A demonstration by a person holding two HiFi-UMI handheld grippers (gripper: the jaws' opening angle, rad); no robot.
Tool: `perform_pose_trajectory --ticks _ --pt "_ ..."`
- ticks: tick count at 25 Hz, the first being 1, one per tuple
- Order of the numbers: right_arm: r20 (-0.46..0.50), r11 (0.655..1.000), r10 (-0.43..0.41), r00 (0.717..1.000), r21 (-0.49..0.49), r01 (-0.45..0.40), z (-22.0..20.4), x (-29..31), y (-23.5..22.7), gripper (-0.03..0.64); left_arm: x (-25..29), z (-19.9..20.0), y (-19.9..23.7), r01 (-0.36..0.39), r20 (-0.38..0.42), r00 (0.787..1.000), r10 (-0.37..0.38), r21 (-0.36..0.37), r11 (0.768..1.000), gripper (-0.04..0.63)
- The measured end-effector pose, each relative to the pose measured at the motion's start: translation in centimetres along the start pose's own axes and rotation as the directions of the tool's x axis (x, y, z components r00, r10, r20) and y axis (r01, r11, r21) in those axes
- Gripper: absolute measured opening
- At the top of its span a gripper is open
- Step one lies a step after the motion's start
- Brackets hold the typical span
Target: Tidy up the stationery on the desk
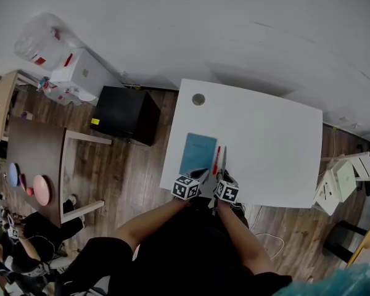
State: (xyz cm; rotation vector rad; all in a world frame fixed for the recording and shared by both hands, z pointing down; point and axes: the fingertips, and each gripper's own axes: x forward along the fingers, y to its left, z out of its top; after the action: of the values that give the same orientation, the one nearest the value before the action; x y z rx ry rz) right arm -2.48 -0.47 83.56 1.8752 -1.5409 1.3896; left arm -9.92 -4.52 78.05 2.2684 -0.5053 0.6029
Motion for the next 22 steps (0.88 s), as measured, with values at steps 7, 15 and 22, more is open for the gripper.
perform_pose_trajectory --ticks 7,15,22 --pt "-0.002 0.998 0.012 1.0 0.066 -0.012 -0.5 -0.1 0.3 0.095 -0.4 0.0 0.4 -0.002 0.011 1.0 0.002 -0.011 1.0 0.018" --pt "0.039 0.995 0.04 0.998 0.093 -0.044 0.9 -1.3 0.1 0.095 -0.2 0.2 -0.1 0.0 0.021 1.0 0.0 -0.011 1.0 0.018" --pt "0.1 0.994 0.097 0.99 0.033 -0.101 3.1 -5.8 -0.3 0.094 -1.3 0.3 -1.5 0.015 0.017 1.0 -0.015 -0.021 1.0 0.018"
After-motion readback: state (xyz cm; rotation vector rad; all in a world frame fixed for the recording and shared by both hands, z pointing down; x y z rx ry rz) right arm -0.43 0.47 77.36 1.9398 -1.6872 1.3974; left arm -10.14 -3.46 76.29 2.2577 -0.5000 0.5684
